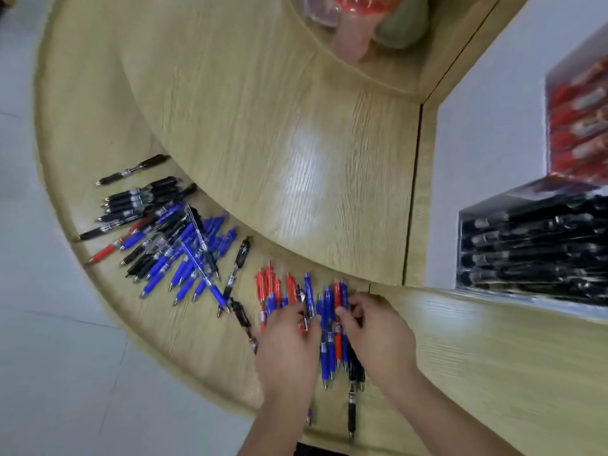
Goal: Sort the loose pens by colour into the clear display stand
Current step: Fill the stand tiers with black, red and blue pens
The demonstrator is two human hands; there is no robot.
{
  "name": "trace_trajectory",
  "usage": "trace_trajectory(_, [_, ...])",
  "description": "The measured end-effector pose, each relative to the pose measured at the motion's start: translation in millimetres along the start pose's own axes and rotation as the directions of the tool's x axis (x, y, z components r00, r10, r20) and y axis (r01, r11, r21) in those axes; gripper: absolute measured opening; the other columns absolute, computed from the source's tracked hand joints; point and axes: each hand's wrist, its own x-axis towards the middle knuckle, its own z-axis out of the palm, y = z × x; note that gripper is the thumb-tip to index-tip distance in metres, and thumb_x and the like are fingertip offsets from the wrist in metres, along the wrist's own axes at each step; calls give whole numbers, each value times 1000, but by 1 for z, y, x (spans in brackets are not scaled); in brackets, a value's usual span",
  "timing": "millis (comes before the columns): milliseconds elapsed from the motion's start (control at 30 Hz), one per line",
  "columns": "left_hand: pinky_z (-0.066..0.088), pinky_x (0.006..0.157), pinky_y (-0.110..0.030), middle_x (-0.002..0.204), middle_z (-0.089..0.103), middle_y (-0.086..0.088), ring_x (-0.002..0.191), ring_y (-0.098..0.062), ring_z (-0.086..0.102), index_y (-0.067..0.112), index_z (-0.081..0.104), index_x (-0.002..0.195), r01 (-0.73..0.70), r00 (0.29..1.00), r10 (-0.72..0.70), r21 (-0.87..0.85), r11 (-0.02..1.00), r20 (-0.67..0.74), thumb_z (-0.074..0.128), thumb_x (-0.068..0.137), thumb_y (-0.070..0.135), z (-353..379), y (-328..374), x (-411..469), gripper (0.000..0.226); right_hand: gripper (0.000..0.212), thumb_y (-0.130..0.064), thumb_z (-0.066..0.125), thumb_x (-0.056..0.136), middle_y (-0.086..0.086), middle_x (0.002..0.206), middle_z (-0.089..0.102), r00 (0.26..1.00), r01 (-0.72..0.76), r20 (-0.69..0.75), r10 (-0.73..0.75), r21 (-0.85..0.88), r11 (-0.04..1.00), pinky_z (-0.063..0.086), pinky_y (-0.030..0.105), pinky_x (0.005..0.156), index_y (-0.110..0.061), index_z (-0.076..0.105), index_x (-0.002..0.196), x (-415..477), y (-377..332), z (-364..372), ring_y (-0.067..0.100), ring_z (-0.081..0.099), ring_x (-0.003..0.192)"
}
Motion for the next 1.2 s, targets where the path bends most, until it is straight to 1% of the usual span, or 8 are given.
trace_trajectory(233, [30, 50, -25, 99, 60, 4, 70, -14, 58, 21, 63, 104, 2, 999, 7, 166, 986, -54, 54, 95, 45, 21, 16, 28, 27, 27, -56, 52, 89, -11, 92, 62, 997, -54, 44, 60, -132, 990, 45, 26, 60, -32, 60, 99, 22, -8, 6, 13, 60, 81])
trace_trajectory(367, [43, 53, -27, 96, 59, 4, 68, -15, 58, 22, 63, 95, 81, 996, -78, 108, 991, -36, 55, 96, 40, 18, 24, 37, 19, 23, -53, 59, 85, -14, 86, 66, 980, -161, 119, 158, 15, 987, 52, 28, 69, -33, 66, 90, 31, -7, 2, 9, 61, 83])
trace_trajectory(467, [51, 54, -29, 74, 64, 4, 61, -15, 61, 23, 64, 78, 121, 993, -122, 56, 991, 9, 56, 92, 34, 12, 27, 44, 20, 15, -48, 59, 86, -15, 85, 68, 970, -219, 134, 202, 122, 968, 53, 27, 68, -36, 69, 84, 30, -7, 0, 8, 62, 81])
trace_trajectory(600, [50, 58, -30, 65, 65, 2, 59, -13, 59, 27, 52, 62, 120, 992, -116, -110, 987, 44, 61, 90, 27, 4, 30, 40, 29, 17, -46, 55, 88, -13, 82, 65, 985, -161, 65, 158, 51, 986, 46, 24, 58, -34, 67, 85, 23, -11, -2, 10, 59, 75])
trace_trajectory(667, [47, 57, -27, 65, 63, 7, 59, -7, 57, 34, 51, 66, 95, 995, -91, -163, 982, 30, 63, 91, 24, 2, 27, 37, 30, 20, -46, 52, 90, -10, 78, 61, 991, -131, 22, 132, -19, 991, 40, 23, 52, -31, 64, 83, 21, -13, -2, 13, 57, 70])
trace_trajectory(867, [44, 55, -25, 79, 67, 9, 64, -12, 61, 22, 68, 90, 105, 994, -100, -252, 962, 35, 66, 91, 30, 5, 14, 36, 8, 26, -47, 44, 93, -7, 78, 55, 998, -56, 12, 60, -219, 974, 38, 25, 54, -27, 60, 87, 22, -14, -2, 17, 60, 72])
trace_trajectory(1033, [42, 58, -16, 81, 66, 14, 72, 1, 61, 27, 67, 91, 83, 996, -83, -340, 937, 14, 69, 91, 30, -15, 24, 26, 4, 30, -49, 49, 89, -10, 67, 58, 998, -58, 15, 61, -115, 992, 30, 22, 45, -26, 61, 73, 17, -21, -20, 10, 54, 61])
trace_trajectory(1200, [41, 56, -10, 81, 68, 21, 67, 9, 62, 37, 63, 93, -8, 997, -23, -413, 911, -69, 69, 91, 27, -62, 46, -5, 12, 20, -48, 46, 93, -17, 93, 58, 960, 270, -44, -276, -108, 957, 41, 19, 56, -36, 61, 96, -23, -24, -55, 0, 58, 75])
